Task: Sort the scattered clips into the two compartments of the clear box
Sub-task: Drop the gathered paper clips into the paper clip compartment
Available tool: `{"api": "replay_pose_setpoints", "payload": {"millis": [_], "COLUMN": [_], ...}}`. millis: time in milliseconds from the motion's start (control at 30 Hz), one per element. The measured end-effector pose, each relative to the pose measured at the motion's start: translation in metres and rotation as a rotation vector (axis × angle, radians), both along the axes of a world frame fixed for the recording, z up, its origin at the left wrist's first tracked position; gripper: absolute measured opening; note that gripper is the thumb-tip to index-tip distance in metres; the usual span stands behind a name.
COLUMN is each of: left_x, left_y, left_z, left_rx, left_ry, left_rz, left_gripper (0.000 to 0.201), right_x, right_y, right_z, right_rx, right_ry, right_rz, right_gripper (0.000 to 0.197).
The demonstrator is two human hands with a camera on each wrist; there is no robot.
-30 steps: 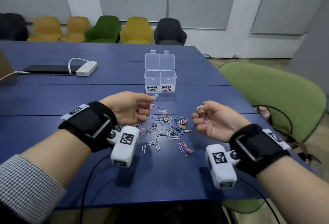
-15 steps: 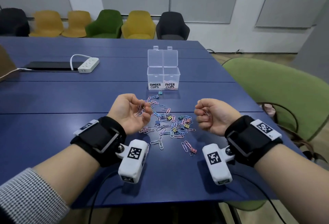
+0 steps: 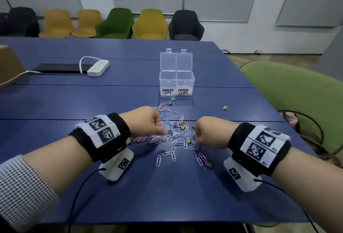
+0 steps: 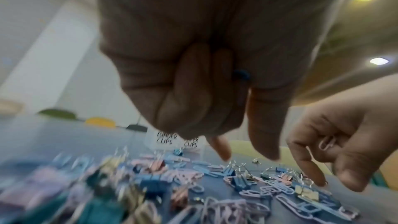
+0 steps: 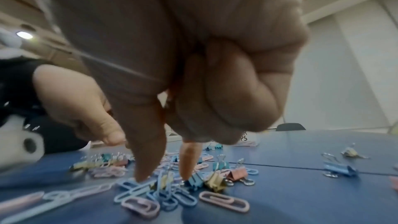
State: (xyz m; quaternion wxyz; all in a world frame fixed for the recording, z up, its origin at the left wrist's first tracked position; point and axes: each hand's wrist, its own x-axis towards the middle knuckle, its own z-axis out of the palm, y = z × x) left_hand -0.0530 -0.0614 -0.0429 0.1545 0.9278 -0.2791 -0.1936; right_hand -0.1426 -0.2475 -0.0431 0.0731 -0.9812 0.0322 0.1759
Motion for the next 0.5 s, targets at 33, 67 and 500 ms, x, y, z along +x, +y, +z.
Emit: {"api": "replay_pose_setpoints", "payload": {"millis": [33,67,500], "left_x": [-0.002,-0.004,-0.006], "left_y": [-0.004,-0.008,-0.014], "left_z": [0.001,0.002,-0.002], "left_rx": [0.075,0.135,0.243], "left_ry": [-0.058,-0.078,-0.132], "left_rz": [-0.055,-0.089,-0.204], "left_gripper": [0.033,0.034,0.019], "right_x": [0.001,0.0,-0.006], "right_y": [0.002,0.005,0.012], "right_z": [-0.001,-0.001,-0.009], "right_rx": [-0.05,-0.086,-0.176], "right_ry": [0.01,0.015,-0.007], "right_rz": [0.027,0.051,0.073], "right_gripper": [0.029,0.03,0.035]}}
